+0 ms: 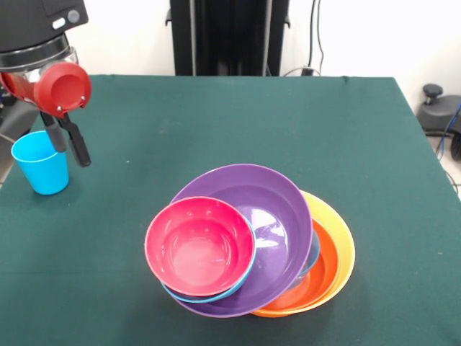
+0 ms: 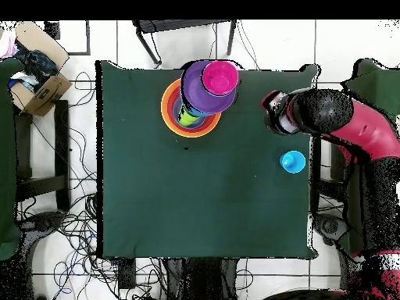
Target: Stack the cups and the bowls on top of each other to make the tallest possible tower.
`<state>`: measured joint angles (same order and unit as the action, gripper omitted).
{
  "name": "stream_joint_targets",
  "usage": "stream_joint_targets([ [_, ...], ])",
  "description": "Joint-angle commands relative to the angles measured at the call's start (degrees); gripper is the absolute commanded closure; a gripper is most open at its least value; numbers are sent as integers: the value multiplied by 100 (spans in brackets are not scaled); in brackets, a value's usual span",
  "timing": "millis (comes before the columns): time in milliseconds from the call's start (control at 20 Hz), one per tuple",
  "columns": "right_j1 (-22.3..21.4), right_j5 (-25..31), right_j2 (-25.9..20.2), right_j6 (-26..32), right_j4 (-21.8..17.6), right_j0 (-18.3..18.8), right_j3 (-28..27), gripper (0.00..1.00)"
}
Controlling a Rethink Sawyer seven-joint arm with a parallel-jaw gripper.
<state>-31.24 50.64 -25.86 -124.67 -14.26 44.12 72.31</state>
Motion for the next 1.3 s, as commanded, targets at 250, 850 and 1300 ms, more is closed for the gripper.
stream_joint_targets([
  [250,400,-316,-305,1341,-519,-34,4,0],
  [850,102,226,-232,1612,-634,83,-114,0],
  [1300,-120,75,-252,1558,-653,294,467,0],
])
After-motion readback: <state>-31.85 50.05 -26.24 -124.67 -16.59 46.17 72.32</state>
